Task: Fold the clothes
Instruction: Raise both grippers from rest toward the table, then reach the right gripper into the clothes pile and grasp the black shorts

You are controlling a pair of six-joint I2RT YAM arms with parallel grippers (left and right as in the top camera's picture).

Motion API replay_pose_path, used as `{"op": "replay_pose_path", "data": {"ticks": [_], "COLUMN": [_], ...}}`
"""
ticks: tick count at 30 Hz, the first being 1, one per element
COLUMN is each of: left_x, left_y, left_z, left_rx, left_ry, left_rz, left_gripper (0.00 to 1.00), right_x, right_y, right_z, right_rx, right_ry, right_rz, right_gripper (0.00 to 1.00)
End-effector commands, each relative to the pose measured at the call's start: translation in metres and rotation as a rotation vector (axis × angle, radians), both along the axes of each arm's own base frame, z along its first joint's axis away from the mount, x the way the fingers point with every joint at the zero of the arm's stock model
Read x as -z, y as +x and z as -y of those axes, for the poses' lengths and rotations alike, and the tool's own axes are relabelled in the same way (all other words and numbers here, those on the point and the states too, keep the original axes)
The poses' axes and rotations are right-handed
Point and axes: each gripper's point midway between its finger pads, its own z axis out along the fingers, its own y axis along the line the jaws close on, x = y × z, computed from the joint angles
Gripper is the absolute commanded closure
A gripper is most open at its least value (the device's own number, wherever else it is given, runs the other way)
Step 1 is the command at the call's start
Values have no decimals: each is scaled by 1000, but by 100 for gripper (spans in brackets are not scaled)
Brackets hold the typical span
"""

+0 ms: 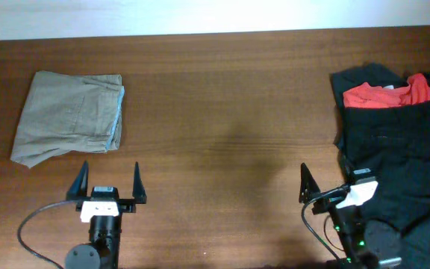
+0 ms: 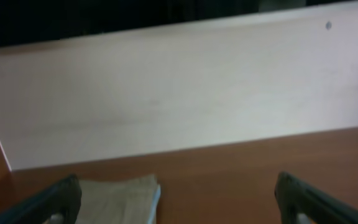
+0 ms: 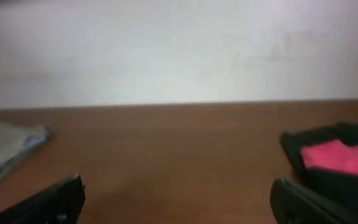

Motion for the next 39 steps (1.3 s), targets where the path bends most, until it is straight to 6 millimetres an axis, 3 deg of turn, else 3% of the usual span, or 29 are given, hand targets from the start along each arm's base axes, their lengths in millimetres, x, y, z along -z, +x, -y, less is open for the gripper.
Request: {"op": "replay_pose_path", "data": {"ticks": [1, 3, 5, 8, 9, 12, 15, 17, 19, 22, 25, 28, 30, 34, 37, 39], "left_x": [-35, -45, -55, -69, -68, -48, -44, -45, -45, -45, -45, -44, -46, -48, -48, -48], "left_y": [8, 34, 70, 113, 128, 142, 141, 141, 141, 141, 142, 142, 144, 145, 146, 146], "left_z": [2, 5, 8, 25, 27, 30, 45, 45, 45, 45, 45, 45, 45, 46, 46, 46], "left_rx": [4, 9, 14, 97, 101, 110, 196, 196, 196, 185, 185, 185, 177, 177, 177, 177], "left_ry": [55, 68, 86, 92, 96, 100, 61, 61, 60, 27, 27, 27, 2, 1, 1, 1], "left_rz": [-69, -226, -422, -672, -751, -891, -911, -908, -907, -912, -912, -913, -906, -898, -895, -894], "left_gripper": [1, 1, 1, 1, 1, 1, 1, 1, 1, 1, 1, 1, 1, 1, 1, 1], "right_x": [-28, -40, -46, -51, -48, -33, 31, 87, 143, 186, 186, 185, 184, 209, 208, 208], "right_y": [7, 24, 44, 65, 70, 86, 112, 116, 127, 151, 175, 179, 176, 176, 193, 188], "right_z": [-5, -7, -9, -12, -14, -13, 97, 146, 172, 172, 156, 166, 181, 171, 149, 162], "right_rx": [-25, -25, -25, -25, -34, -32, 495, 645, 679, 642, 568, 621, 695, 644, 422, 494], "right_ry": [-6, -18, -41, -70, -71, -88, 17, 114, 185, 209, 185, 140, 77, 112, 92, 55], "right_rz": [-118, -247, -481, -787, -858, -969, -1164, -1310, -1394, -1399, -1331, -1297, -1286, -1337, -1300, -1308], "right_gripper": [1, 1, 1, 1, 1, 1, 0, 8, 10, 10, 11, 25, 25, 24, 16, 17]}}
